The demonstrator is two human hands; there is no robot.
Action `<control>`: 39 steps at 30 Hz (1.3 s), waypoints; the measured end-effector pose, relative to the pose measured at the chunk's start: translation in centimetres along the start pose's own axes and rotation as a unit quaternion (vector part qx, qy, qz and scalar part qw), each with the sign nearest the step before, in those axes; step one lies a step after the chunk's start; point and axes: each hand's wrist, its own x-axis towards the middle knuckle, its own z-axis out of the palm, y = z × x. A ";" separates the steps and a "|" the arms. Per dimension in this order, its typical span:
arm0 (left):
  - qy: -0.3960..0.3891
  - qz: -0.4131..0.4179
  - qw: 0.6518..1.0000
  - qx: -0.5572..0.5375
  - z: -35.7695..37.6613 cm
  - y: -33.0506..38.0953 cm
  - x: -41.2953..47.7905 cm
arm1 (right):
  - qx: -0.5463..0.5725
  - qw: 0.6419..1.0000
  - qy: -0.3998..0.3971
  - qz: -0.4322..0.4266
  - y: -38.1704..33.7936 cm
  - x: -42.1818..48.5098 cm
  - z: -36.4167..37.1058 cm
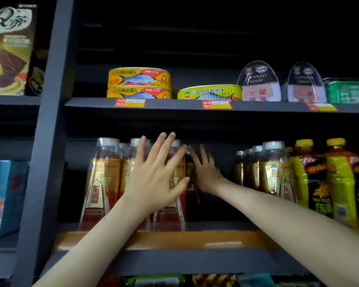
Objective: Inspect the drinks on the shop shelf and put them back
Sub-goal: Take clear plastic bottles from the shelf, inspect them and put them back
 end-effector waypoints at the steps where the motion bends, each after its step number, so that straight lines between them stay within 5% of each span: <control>1: 0.004 0.001 1.000 0.005 0.1 0.1 0.0 | -0.003 1.000 -0.005 -0.002 0.0 0.3 0.2; 12: 0.023 0.002 1.000 0.016 -0.1 0.4 -0.2 | 0.062 0.995 -0.053 -0.053 1.9 4.9 3.3; 23: 0.027 -0.013 0.999 0.015 0.4 1.2 0.0 | 0.194 0.980 -0.047 -0.009 2.1 5.0 3.8; 32: 0.011 -0.022 1.000 0.017 0.6 1.3 -0.2 | 0.126 0.990 -0.039 -0.046 1.3 2.8 2.6; 39: -0.003 -0.024 1.000 -0.007 0.3 1.3 -0.1 | 0.102 0.992 0.055 -0.059 0.4 -2.1 -1.6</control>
